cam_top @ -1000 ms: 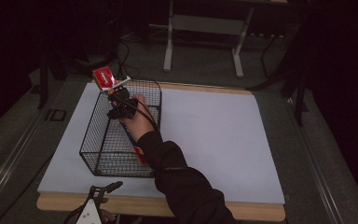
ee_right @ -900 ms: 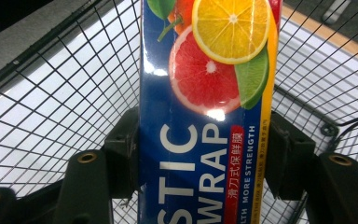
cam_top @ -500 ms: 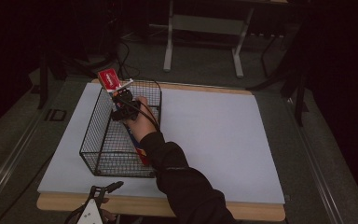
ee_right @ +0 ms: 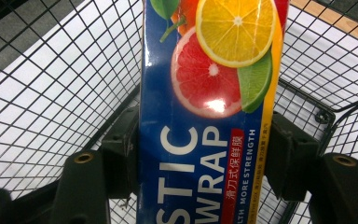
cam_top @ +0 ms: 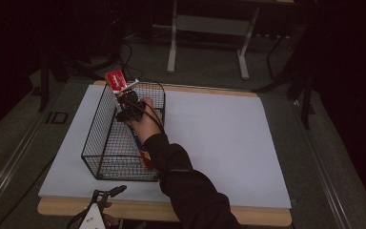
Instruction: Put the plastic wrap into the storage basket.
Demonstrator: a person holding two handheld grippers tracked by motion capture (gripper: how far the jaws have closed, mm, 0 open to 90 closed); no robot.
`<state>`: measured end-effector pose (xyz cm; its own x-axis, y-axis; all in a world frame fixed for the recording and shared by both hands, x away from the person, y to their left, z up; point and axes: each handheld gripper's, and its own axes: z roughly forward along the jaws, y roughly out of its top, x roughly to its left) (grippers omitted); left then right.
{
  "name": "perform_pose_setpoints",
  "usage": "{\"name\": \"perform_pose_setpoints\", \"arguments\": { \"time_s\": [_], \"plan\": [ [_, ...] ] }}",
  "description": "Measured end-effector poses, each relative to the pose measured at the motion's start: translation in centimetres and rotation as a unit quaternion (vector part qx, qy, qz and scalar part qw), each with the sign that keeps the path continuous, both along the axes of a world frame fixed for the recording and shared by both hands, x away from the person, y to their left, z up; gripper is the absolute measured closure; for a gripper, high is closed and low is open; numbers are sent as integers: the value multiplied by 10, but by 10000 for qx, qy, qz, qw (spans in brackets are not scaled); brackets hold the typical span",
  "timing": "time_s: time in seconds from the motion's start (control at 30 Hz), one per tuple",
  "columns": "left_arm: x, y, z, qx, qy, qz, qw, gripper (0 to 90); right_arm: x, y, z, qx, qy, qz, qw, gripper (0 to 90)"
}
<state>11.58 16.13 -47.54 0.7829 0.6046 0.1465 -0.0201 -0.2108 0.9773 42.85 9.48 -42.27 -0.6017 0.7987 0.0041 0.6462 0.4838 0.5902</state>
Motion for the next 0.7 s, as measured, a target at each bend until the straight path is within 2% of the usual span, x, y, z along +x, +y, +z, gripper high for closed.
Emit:
{"name": "perform_pose_setpoints", "arguments": {
  "time_s": [0.17, 0.3, 0.47, 0.5, 0.63, 0.7],
  "plan": [
    [0, 0, 0, -2, -3, -7, 10000, 2, 1, 0, 0, -14, -1, 6, 10000, 356],
    [0, 0, 0, -1, -3, -13, 10000, 2, 1, -2, 3, 88, -20, 52, 9999, 330],
    [0, 0, 0, -27, 13, -16, 10000, 2, -2, -7, 6, 146, 158, 127, 9997, 252],
    [0, 0, 0, -37, 21, -22, 10000, 2, -3, -9, 7, 178, 200, 163, 9995, 224],
    [1, -1, 0, -22, 42, -24, 10000, 2, -7, -19, 12, 375, 107, 466, 9982, 148],
    [1, -2, -1, 2, 33, -22, 10000, 2, -8, -24, 13, 443, 136, 593, 9972, 152]
  ]
}}
